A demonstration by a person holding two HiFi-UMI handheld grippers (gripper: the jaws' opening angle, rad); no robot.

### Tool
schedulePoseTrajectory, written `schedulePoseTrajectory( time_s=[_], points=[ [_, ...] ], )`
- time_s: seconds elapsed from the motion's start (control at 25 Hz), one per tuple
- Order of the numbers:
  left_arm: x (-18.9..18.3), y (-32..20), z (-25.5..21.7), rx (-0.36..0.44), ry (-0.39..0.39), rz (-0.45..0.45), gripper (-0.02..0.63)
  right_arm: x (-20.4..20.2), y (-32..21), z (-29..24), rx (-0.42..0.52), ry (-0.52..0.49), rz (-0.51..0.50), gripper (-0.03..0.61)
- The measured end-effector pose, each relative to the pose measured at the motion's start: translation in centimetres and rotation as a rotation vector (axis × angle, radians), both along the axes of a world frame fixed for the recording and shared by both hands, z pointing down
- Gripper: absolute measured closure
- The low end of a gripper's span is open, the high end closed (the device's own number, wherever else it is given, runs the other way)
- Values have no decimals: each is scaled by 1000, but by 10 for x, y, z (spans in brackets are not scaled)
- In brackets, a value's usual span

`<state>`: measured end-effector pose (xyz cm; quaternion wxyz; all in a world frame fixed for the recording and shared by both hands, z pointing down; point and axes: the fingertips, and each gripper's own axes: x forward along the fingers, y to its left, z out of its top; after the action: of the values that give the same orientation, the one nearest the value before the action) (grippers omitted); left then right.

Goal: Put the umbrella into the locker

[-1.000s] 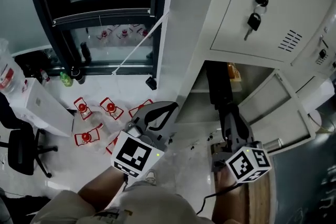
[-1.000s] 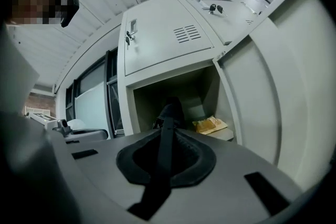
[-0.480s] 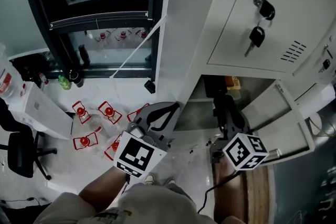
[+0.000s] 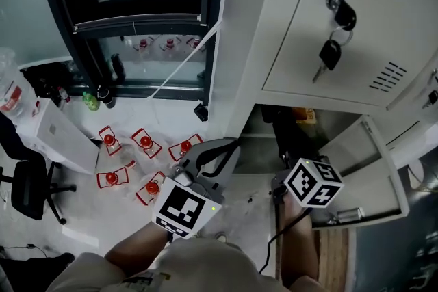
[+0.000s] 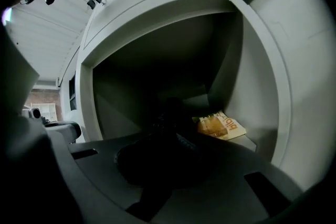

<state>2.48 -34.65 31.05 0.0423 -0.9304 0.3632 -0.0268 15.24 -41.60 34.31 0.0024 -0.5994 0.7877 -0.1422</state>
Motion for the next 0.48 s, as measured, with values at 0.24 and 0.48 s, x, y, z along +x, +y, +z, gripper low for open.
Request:
schedulePoseTrajectory(
  time_s=[0.24,0.48],
  points=[
    [13,2,6,-16,10,-5,607,-7,-17,13,-41,16,-34,555],
    [22,4,12,-40,26,-10,607,-17,-26,15,-53,110,-69,554]
  ],
)
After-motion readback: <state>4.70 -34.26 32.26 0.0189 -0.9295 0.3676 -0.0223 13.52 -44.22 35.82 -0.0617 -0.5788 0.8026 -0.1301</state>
